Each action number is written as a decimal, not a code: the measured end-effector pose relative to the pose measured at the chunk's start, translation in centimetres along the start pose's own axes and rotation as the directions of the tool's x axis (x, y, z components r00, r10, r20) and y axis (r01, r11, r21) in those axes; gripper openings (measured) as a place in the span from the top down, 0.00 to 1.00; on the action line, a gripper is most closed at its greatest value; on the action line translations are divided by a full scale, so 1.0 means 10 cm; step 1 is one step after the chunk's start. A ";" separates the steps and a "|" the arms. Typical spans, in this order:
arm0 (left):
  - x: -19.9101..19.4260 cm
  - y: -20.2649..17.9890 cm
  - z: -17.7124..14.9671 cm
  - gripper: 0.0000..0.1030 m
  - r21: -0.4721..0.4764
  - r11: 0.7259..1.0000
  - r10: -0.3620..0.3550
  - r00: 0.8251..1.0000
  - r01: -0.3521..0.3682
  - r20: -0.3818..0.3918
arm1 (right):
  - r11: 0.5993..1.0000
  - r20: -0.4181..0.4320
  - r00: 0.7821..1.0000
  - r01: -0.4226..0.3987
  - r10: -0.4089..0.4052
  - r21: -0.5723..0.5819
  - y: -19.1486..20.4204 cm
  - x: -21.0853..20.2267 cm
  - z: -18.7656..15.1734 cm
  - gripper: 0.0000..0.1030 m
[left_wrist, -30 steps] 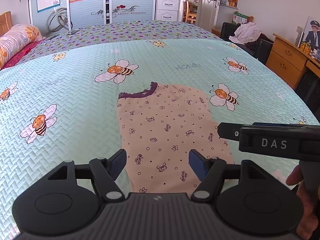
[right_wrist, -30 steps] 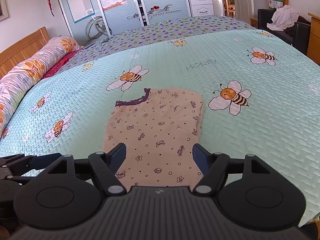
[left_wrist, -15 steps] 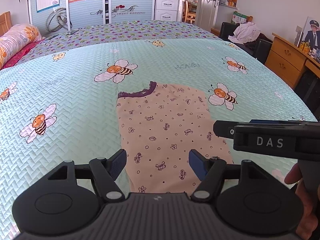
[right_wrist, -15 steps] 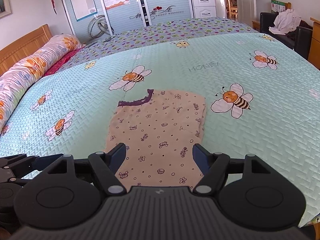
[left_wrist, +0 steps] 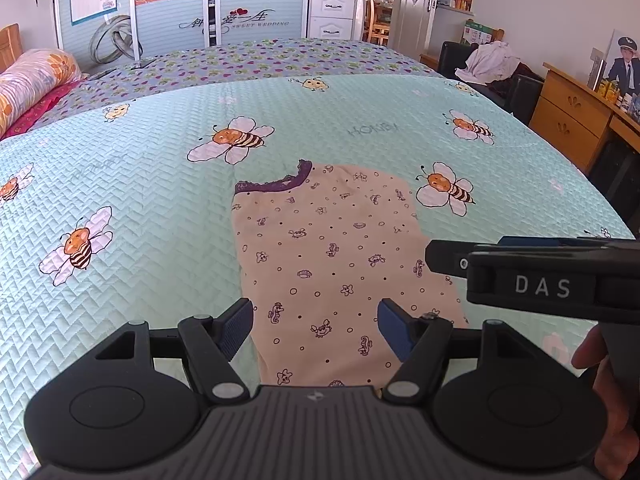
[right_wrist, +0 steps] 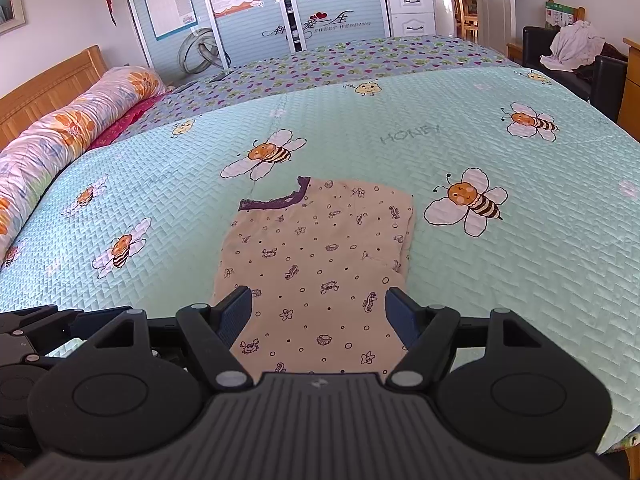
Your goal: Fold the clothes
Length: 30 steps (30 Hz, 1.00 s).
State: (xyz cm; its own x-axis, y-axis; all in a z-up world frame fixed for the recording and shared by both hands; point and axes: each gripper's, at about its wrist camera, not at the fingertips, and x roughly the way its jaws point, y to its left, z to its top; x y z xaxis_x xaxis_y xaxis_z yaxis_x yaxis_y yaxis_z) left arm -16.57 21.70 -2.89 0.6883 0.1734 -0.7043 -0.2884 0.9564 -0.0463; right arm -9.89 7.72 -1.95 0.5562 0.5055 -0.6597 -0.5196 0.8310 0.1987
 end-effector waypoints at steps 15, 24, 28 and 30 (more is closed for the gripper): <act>0.06 0.14 -0.05 0.31 -0.033 0.999 -0.005 1.000 0.004 -0.020 | 1.000 -0.025 1.000 -0.010 0.010 0.007 -0.02 0.05 -0.08 0.29; 0.24 0.69 -0.21 0.31 -0.205 0.978 -0.038 0.998 0.026 -0.059 | 0.955 -0.105 0.986 -0.099 0.132 0.278 -0.69 0.22 -0.43 0.29; 0.37 0.97 -0.34 0.31 -0.322 0.946 -0.079 0.992 0.044 -0.094 | 0.882 -0.096 0.974 -0.142 0.205 0.449 -1.12 0.28 -0.67 0.29; 0.44 1.10 -0.37 0.31 -0.383 0.922 -0.110 0.989 0.065 -0.097 | 0.825 -0.091 0.963 -0.168 0.255 0.539 -1.32 0.32 -0.79 0.29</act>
State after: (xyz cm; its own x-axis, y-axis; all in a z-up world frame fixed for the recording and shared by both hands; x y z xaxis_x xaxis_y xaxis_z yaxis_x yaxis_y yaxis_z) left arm -19.20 32.15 -9.14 0.6484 0.0434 -0.7600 -0.4755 0.8027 -0.3599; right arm -6.42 -3.46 -12.39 0.3438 0.6775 -0.6502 -0.1725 0.7262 0.6655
